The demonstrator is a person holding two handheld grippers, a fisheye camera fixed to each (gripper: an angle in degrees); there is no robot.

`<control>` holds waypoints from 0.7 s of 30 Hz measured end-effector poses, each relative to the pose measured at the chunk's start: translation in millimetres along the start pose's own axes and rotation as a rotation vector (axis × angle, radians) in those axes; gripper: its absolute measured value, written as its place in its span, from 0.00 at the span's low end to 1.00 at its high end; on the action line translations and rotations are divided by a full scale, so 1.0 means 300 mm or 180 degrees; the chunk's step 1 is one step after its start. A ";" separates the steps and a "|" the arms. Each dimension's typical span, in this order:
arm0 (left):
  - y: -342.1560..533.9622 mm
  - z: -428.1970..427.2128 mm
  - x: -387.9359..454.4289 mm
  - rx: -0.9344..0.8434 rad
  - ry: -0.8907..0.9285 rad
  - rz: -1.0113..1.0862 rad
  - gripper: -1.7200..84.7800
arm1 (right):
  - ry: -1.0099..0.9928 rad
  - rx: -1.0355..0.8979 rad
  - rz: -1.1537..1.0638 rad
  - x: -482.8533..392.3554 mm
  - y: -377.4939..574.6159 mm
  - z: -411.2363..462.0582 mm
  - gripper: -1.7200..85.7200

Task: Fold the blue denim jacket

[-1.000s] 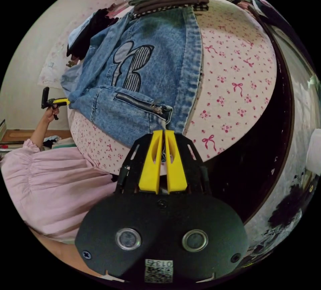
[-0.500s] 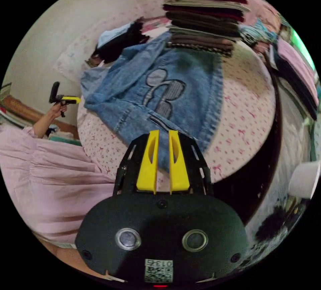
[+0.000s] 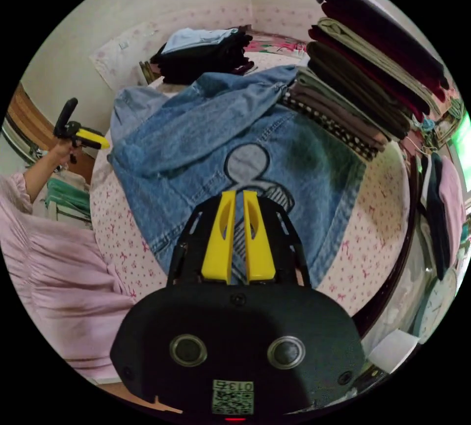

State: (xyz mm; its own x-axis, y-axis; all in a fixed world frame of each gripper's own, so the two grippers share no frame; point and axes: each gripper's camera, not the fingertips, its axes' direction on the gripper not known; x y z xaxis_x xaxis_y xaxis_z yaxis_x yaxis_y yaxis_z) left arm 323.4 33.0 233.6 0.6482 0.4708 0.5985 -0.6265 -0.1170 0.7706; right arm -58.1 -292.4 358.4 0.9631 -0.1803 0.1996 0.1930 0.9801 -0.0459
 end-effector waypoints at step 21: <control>-0.159 0.108 0.143 -0.0048 0.0036 0.0397 0.02 | -0.0231 -0.0157 0.0062 0.170 -1.070 0.471 0.06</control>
State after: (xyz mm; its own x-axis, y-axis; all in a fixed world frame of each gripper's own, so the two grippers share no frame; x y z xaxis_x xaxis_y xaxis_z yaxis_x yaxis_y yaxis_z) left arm 395.0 30.3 229.6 0.5599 0.4631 0.6870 -0.7085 -0.1622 0.6868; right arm -97.3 -604.5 521.6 0.9510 -0.1531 0.2686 0.1852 0.9778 -0.0984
